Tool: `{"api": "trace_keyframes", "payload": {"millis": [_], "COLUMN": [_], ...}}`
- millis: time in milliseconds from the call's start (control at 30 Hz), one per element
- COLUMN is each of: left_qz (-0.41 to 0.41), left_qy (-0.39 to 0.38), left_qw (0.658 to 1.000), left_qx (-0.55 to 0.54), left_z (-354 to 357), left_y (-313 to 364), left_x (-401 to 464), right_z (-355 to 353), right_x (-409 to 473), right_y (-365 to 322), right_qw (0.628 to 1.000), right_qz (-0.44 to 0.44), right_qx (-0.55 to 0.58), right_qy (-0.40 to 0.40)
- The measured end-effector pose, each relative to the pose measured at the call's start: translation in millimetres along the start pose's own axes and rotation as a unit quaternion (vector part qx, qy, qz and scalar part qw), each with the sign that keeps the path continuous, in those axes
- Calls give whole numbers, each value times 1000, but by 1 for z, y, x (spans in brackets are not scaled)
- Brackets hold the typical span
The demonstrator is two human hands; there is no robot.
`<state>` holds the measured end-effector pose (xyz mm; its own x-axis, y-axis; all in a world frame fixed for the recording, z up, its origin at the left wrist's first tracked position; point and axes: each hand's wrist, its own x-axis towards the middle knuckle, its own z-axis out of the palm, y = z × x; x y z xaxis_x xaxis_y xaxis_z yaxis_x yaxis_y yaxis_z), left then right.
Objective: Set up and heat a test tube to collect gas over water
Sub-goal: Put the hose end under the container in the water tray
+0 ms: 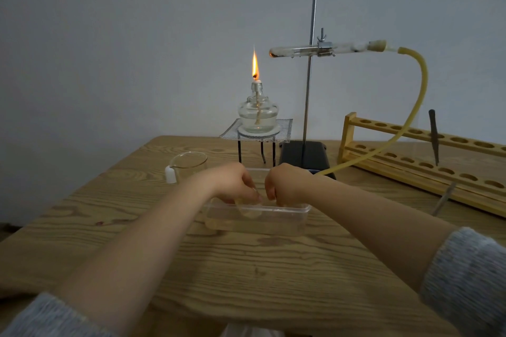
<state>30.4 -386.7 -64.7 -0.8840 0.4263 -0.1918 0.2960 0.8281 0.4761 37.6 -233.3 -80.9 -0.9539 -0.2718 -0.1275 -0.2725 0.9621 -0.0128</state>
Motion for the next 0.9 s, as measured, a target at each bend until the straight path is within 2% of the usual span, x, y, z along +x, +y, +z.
{"api": "trace_keyframes", "payload": {"millis": [267, 533, 900], "left_qz": [3, 3, 0], "left_qy": [52, 60, 26], "left_qw": [999, 998, 1000], "left_qx": [-12, -11, -4], "left_z": [-1, -1, 0], "left_y": [3, 3, 5], "left_x": [1, 0, 5], "right_z": [2, -1, 4], "right_x": [5, 6, 11], "right_y": [4, 11, 10], "right_qw": [999, 996, 998], "right_qz": [-20, -28, -20], "right_qx": [23, 75, 62], "right_qy": [27, 25, 5]}}
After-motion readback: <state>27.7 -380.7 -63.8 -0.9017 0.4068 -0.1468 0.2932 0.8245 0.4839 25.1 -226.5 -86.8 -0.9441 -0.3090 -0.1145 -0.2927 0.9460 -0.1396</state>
